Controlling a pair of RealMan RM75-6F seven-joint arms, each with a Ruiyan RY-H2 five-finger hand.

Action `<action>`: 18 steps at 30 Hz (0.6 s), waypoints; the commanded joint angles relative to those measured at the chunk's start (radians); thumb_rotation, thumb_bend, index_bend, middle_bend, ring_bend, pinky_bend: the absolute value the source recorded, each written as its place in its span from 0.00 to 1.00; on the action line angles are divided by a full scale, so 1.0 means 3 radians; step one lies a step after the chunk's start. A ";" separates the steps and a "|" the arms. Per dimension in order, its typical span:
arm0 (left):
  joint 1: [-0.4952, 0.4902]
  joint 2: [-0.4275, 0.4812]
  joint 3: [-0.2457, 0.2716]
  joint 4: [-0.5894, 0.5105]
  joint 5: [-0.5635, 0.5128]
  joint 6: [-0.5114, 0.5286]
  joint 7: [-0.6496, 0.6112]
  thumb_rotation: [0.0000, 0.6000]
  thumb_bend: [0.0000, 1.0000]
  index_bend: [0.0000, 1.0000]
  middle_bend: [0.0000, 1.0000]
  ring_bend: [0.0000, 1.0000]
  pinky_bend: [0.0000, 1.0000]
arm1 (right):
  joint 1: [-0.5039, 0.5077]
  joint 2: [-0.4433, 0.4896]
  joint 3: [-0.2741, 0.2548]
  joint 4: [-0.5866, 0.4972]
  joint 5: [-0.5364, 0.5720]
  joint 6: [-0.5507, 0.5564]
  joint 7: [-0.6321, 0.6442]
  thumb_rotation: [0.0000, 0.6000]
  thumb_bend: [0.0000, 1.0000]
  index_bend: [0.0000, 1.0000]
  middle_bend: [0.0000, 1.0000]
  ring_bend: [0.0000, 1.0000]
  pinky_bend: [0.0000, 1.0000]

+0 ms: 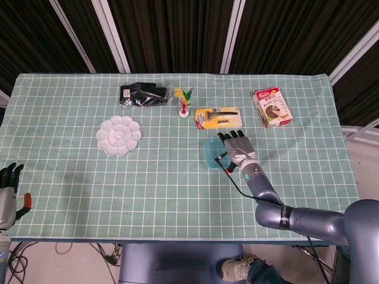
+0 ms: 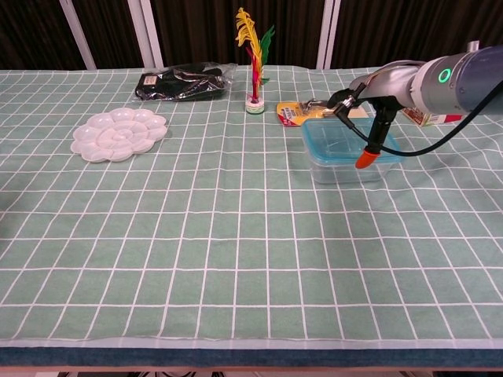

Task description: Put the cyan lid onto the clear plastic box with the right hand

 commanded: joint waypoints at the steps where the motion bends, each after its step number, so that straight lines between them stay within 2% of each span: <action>1: 0.0000 0.0000 0.0000 -0.0001 -0.0001 0.0000 0.0001 1.00 0.53 0.06 0.00 0.00 0.00 | 0.0004 0.0011 -0.0002 -0.0008 0.0016 -0.0009 -0.0006 1.00 0.39 0.00 0.13 0.00 0.00; 8: 0.0001 0.0000 0.0001 -0.0002 0.0000 0.0002 -0.0002 1.00 0.53 0.06 0.00 0.00 0.00 | 0.0023 0.0047 -0.0012 -0.0044 0.0073 -0.0035 -0.0030 1.00 0.39 0.00 0.06 0.00 0.00; 18: 0.0000 0.0001 0.0002 -0.0003 0.0002 0.0003 0.0000 1.00 0.53 0.06 0.00 0.00 0.00 | 0.0059 0.0091 -0.0036 -0.0084 0.0159 -0.0040 -0.0076 1.00 0.39 0.00 0.03 0.00 0.00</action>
